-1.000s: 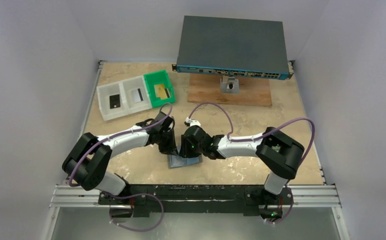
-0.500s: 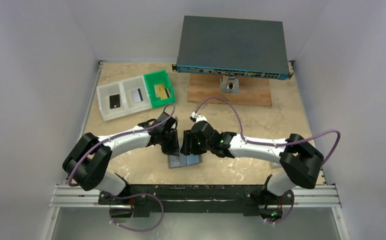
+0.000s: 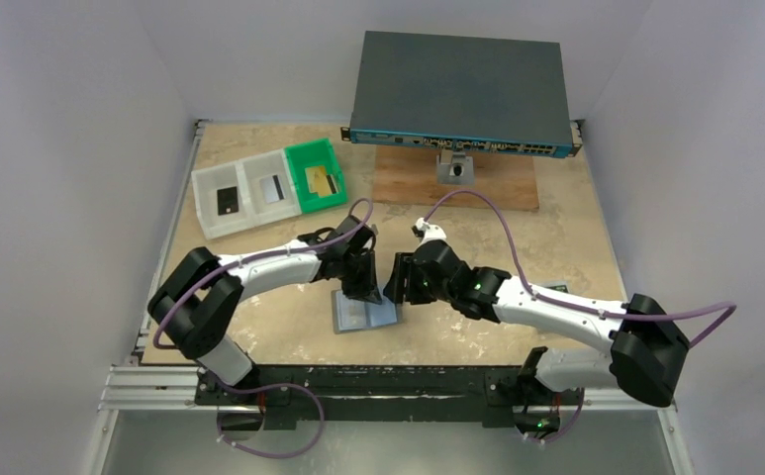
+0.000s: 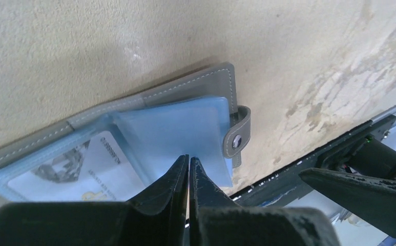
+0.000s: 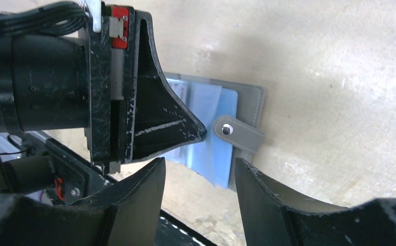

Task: Take the credit cards out of the card holder
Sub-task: Remove the credit card from the card holder.

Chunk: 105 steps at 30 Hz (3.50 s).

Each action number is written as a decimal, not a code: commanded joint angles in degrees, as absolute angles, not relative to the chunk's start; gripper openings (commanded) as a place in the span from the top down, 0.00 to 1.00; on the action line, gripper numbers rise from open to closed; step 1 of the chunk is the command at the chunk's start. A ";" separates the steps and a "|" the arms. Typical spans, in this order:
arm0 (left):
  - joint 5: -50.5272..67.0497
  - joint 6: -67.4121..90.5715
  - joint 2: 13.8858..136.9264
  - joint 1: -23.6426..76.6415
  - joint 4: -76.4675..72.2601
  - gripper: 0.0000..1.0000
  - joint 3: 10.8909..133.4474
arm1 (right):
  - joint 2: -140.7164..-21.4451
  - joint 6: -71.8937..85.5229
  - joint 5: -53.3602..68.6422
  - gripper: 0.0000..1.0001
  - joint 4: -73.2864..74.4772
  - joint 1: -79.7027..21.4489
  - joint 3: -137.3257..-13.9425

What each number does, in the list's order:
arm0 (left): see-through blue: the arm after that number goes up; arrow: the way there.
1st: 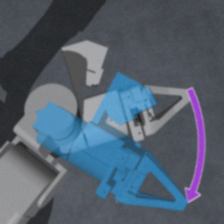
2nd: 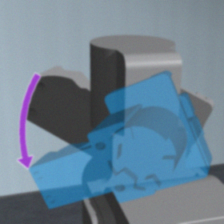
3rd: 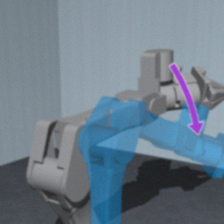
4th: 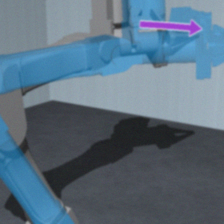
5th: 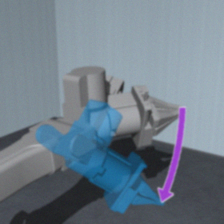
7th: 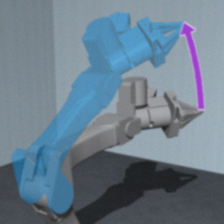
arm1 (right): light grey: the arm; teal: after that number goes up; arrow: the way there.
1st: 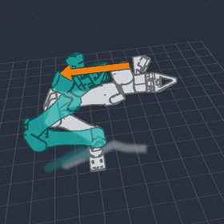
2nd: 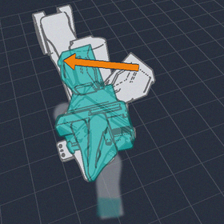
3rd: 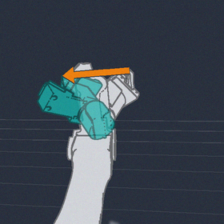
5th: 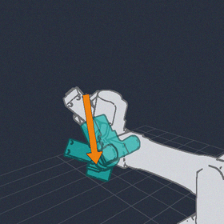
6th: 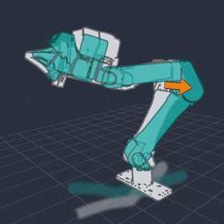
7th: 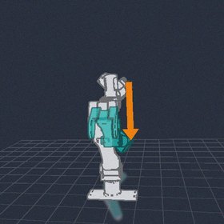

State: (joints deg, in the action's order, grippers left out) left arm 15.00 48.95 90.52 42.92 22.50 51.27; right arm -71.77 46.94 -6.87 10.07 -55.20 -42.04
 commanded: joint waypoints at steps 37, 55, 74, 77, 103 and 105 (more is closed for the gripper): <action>5.59 45.02 78.42 36.58 30.00 0.96 42.48 | -93.78 48.15 7.52 0.59 -4.62 -55.92 -48.11; 9.13 46.91 86.07 36.80 23.63 1.00 41.57 | -98.79 50.74 12.21 0.61 -12.94 -54.69 -42.89; 2.12 44.75 75.07 36.62 33.51 0.98 43.02 | -98.99 52.82 15.62 0.66 -19.22 -52.03 -38.43; 2.79 44.80 76.94 36.69 32.59 0.99 42.85 | -99.14 53.02 15.73 0.67 -19.42 -52.03 -38.41; 1.68 49.17 87.66 38.12 28.71 1.00 41.63 | -98.12 55.70 20.89 0.71 -30.47 -48.35 -31.09; 1.25 49.51 87.94 38.06 28.87 1.00 41.37 | -98.00 56.89 22.48 0.71 -33.77 -47.64 -29.42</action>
State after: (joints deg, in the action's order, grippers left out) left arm 5.80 48.40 84.44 37.60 27.79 43.46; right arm -98.54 55.42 19.73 -29.95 -48.97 -33.23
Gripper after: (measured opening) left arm 0.003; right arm 0.291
